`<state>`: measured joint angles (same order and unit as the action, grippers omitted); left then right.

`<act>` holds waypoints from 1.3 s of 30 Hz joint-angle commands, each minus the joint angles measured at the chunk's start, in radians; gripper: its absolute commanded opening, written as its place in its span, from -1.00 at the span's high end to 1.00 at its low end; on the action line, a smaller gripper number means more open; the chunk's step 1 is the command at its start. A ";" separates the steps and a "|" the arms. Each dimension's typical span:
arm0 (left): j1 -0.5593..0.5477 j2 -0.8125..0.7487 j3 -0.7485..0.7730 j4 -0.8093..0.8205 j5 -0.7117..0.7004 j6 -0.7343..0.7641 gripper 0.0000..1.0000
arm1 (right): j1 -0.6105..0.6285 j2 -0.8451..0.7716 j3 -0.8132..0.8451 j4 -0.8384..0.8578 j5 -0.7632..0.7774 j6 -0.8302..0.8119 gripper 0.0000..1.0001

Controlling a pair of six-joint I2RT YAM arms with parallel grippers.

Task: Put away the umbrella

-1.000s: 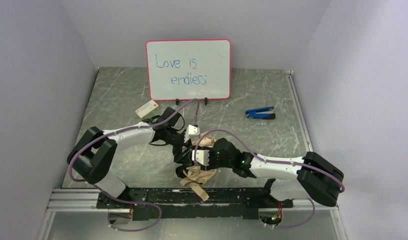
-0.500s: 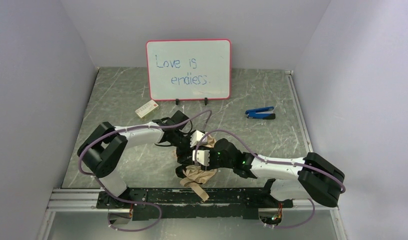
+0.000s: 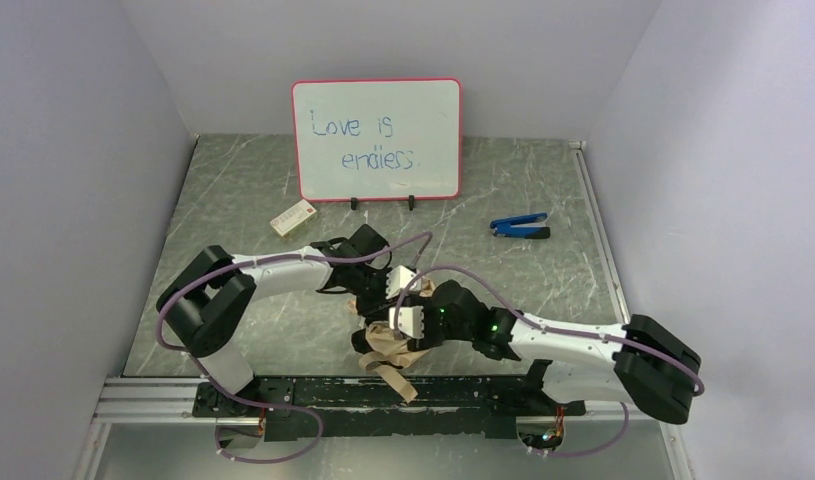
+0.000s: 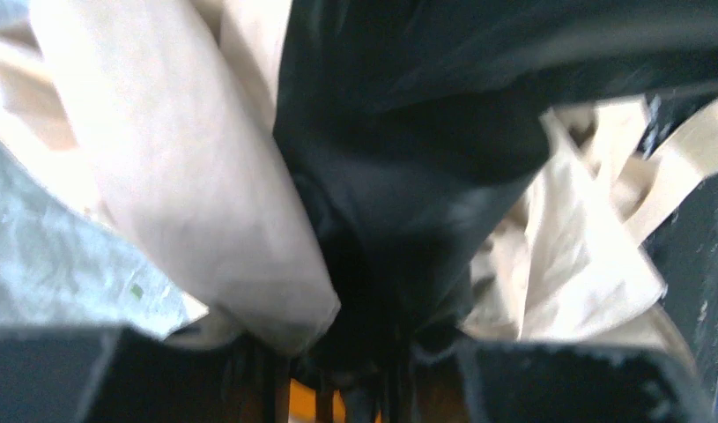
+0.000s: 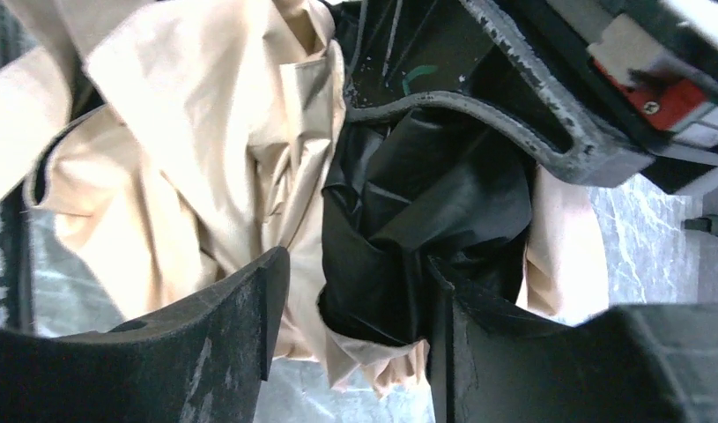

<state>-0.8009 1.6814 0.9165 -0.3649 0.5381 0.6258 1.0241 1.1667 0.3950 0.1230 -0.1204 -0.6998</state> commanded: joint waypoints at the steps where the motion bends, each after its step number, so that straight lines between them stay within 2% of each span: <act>1: -0.019 0.034 -0.033 -0.072 -0.150 0.100 0.81 | -0.002 -0.122 0.051 -0.061 -0.032 0.074 -0.22; 2: -0.020 0.033 -0.033 -0.071 -0.153 0.105 0.89 | -0.001 -0.150 0.061 -0.079 -0.038 0.086 -0.23; 7: -0.020 0.023 -0.044 -0.048 -0.191 0.122 0.91 | 0.003 -0.285 0.105 -0.192 -0.049 0.169 -0.23; 16: -0.020 -0.065 -0.137 0.094 -0.292 0.134 0.90 | 0.002 -0.530 0.142 -0.259 0.116 0.503 -0.17; 22: -0.011 -0.059 -0.144 0.147 -0.366 0.093 0.91 | 0.002 -0.432 0.259 -0.423 0.308 0.822 -0.18; 25: 0.038 -0.024 -0.125 0.192 -0.409 0.011 0.91 | 0.003 -0.433 0.233 -0.384 0.311 0.947 -0.22; 29: 0.086 0.011 -0.081 0.199 -0.412 -0.030 0.90 | 0.002 -0.431 0.177 -0.308 0.330 0.977 -0.23; 34: 0.118 0.038 -0.060 0.217 -0.472 -0.056 0.90 | 0.007 -0.356 0.107 -0.236 0.248 0.987 -0.22; 39: 0.120 0.050 -0.051 0.218 -0.468 -0.059 0.90 | 0.041 -0.296 0.041 -0.129 0.255 1.106 -0.22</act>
<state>-0.6975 1.6768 0.8745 -0.1093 0.1959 0.5674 1.0355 0.8429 0.4686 -0.1165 0.1368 0.2905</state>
